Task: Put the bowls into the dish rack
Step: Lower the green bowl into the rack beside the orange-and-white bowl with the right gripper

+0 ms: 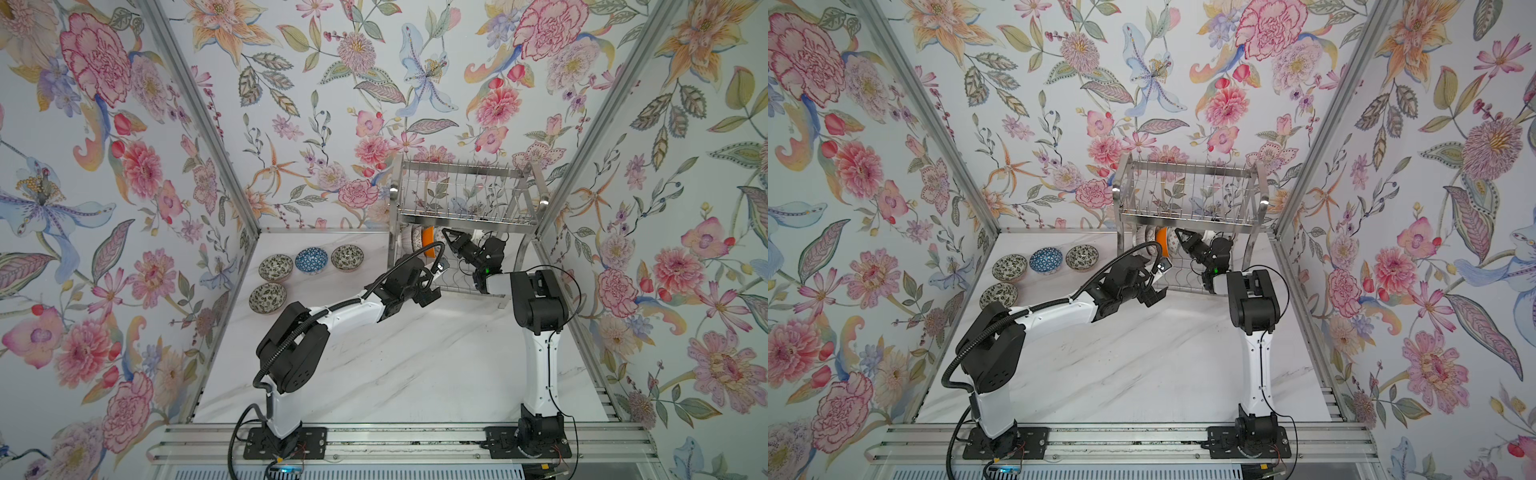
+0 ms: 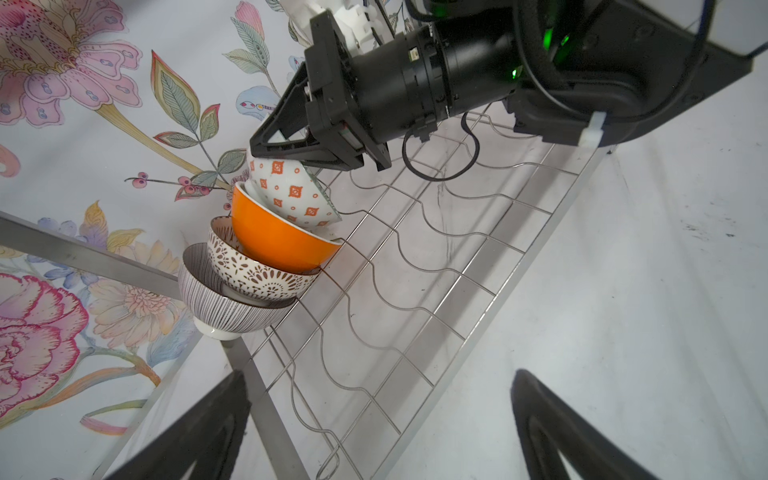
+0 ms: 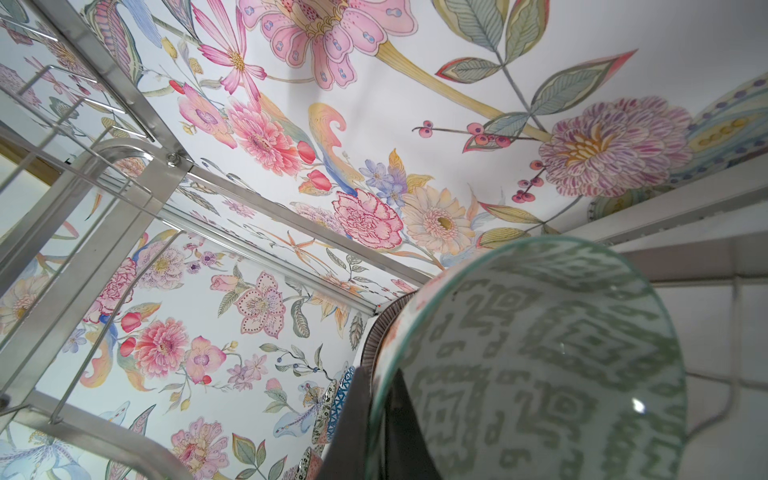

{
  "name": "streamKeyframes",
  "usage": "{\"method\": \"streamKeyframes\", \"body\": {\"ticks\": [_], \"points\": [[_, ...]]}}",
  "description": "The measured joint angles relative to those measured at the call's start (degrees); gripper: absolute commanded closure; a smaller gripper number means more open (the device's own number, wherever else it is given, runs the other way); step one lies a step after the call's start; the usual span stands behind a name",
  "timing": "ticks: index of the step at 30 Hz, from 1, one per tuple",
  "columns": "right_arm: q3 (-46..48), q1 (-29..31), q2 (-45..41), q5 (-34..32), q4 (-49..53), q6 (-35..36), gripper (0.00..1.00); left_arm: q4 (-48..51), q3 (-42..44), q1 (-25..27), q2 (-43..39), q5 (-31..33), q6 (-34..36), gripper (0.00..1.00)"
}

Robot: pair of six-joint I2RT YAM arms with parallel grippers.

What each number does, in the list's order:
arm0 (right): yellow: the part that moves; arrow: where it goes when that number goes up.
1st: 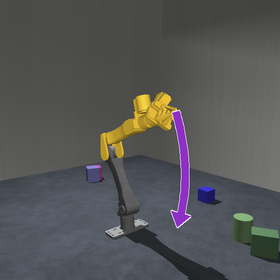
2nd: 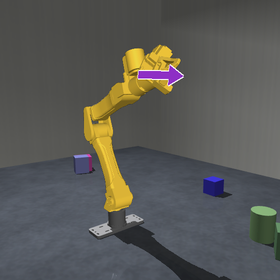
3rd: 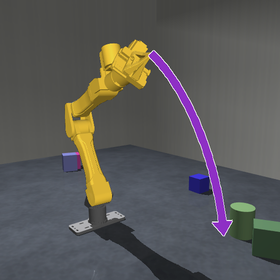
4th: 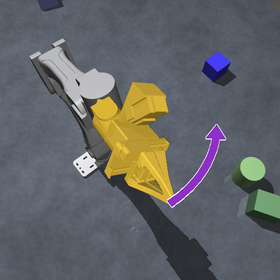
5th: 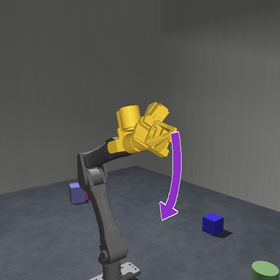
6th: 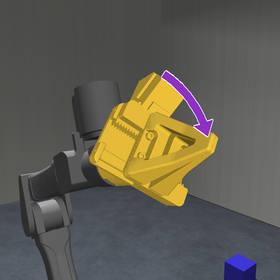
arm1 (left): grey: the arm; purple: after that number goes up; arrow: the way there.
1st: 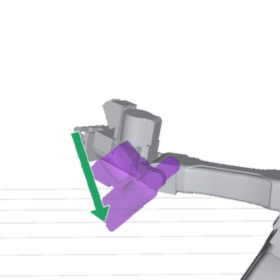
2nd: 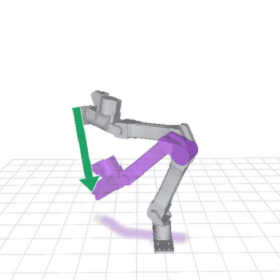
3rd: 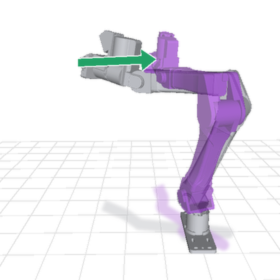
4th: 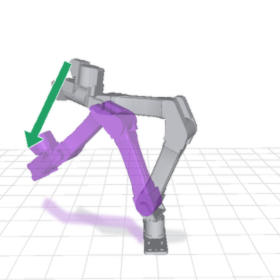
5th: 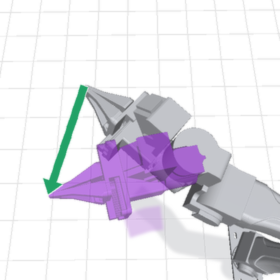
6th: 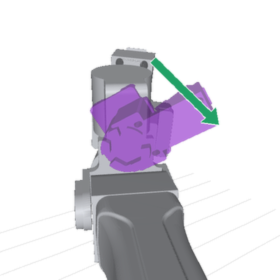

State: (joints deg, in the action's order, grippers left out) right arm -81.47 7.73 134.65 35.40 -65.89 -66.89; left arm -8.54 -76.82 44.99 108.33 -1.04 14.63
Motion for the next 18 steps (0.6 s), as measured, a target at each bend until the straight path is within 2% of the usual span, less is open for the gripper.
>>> {"method": "streamKeyframes", "body": {"ticks": [18], "points": [[-0.4, 0.0, 2.3, 1.2, -1.1, -1.7, 0.96, 0.0, 0.1, 0.0, 0.0, 0.2, 0.0, 0.01]]}}
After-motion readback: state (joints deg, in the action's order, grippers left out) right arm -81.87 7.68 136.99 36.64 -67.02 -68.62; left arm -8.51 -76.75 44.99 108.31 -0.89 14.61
